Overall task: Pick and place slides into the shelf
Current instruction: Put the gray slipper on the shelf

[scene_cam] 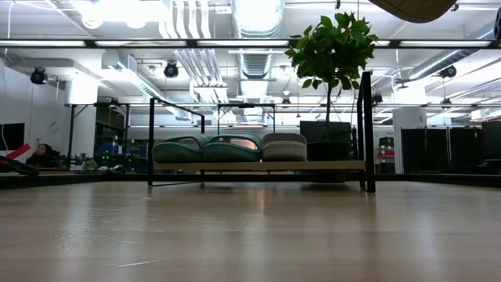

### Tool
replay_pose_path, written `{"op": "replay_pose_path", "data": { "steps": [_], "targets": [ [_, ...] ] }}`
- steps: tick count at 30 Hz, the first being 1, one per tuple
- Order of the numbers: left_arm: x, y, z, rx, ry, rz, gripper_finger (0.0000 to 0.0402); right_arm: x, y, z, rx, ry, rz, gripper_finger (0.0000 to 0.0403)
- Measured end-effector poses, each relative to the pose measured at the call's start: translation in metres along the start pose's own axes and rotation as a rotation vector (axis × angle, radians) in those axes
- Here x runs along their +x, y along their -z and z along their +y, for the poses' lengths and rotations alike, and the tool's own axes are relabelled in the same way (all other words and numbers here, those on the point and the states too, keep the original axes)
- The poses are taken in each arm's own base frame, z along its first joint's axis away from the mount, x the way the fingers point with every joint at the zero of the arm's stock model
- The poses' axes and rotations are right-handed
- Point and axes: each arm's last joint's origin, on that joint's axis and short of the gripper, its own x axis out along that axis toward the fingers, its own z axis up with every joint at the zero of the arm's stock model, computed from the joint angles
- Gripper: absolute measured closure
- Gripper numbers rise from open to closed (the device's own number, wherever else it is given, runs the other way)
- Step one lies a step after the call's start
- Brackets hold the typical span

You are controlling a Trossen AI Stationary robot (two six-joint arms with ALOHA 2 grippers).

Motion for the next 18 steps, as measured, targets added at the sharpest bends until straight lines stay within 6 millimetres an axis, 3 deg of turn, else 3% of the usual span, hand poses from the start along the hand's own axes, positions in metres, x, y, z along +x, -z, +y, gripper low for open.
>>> {"op": "replay_pose_path", "data": {
  "steps": [18],
  "targets": [
    [-0.005,-0.004,0.011,0.049,-0.103,0.079,0.0369,0.0,-0.001,-0.001,0.021,0.001,-0.002,0.0322]
  ]
}}
